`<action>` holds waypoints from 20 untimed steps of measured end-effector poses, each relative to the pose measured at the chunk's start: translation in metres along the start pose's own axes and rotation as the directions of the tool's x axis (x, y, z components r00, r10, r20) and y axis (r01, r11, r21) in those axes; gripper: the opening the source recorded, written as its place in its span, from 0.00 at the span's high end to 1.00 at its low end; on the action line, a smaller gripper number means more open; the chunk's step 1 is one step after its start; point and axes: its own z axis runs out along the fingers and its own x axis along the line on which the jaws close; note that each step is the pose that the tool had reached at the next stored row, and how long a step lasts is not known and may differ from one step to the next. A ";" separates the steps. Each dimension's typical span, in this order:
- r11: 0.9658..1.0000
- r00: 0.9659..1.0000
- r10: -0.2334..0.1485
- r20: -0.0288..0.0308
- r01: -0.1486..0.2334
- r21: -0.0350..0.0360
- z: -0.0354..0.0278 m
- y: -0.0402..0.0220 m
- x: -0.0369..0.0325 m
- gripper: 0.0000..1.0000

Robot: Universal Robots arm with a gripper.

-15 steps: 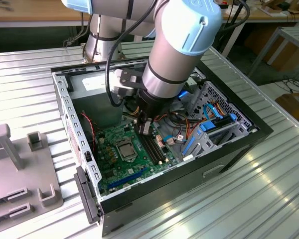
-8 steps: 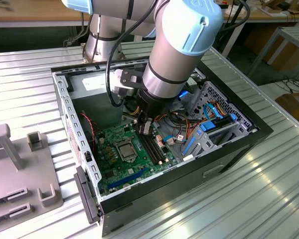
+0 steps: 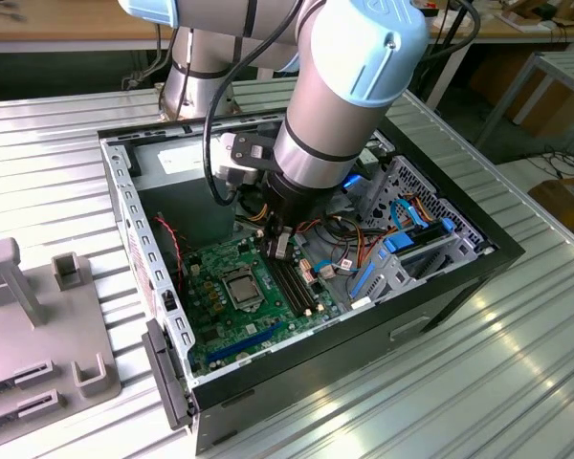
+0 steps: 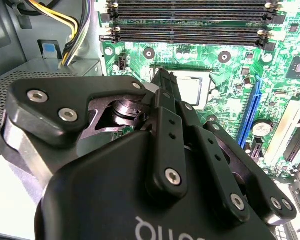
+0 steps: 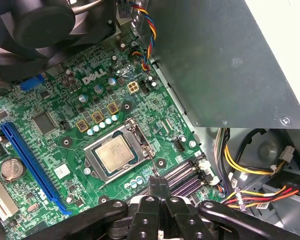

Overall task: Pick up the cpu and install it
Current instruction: 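Install the first cpu locking lever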

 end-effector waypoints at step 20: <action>1.000 1.000 0.000 0.000 0.000 0.000 0.0002 -0.0130 -0.0083 0.89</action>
